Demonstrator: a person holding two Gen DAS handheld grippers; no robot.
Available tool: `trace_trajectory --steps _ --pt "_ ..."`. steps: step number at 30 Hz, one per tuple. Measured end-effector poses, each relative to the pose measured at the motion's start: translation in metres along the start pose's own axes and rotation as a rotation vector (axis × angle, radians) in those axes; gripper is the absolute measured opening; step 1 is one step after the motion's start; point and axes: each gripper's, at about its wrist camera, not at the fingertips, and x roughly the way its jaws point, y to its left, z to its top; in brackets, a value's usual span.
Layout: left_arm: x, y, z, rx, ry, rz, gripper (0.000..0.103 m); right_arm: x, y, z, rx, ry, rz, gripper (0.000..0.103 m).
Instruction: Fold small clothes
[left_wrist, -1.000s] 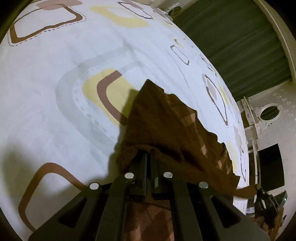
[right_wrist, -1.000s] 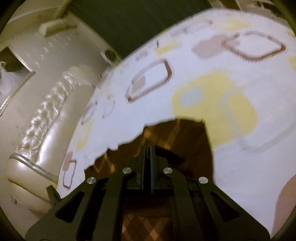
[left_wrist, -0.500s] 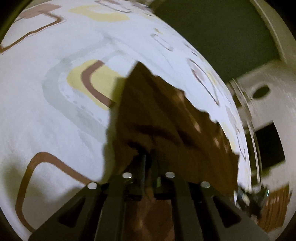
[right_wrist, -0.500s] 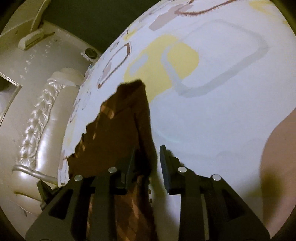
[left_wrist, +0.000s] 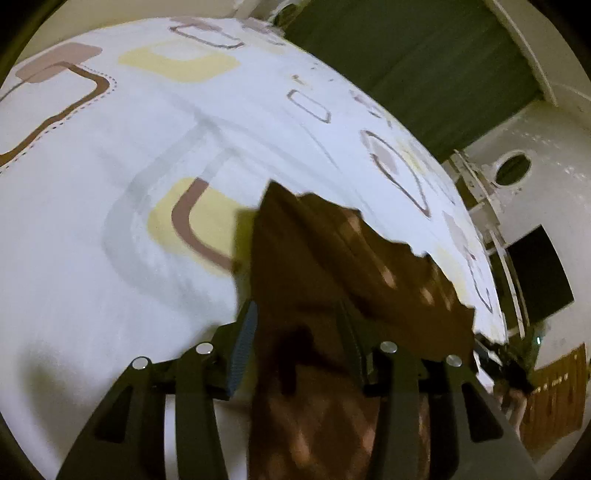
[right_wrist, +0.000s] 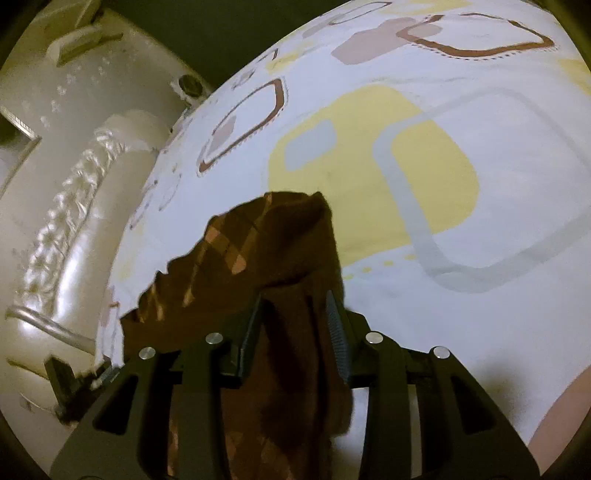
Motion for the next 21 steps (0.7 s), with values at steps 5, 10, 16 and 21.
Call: trace_trajectory --steps 5,10,16,21 --pt "0.031 0.007 0.026 0.01 0.017 0.068 0.05 0.004 0.008 -0.001 -0.074 -0.003 -0.064 0.005" --pt "0.046 0.011 0.044 -0.005 0.004 0.061 0.05 -0.004 0.004 0.008 -0.057 -0.069 -0.054 0.004" --pt "0.071 0.012 0.053 0.045 0.033 0.148 0.048 0.008 -0.013 0.007 -0.014 -0.063 -0.073 0.004" --pt "0.075 0.01 0.054 0.104 0.037 0.184 0.047 0.012 -0.02 0.005 0.01 -0.062 -0.06 0.004"
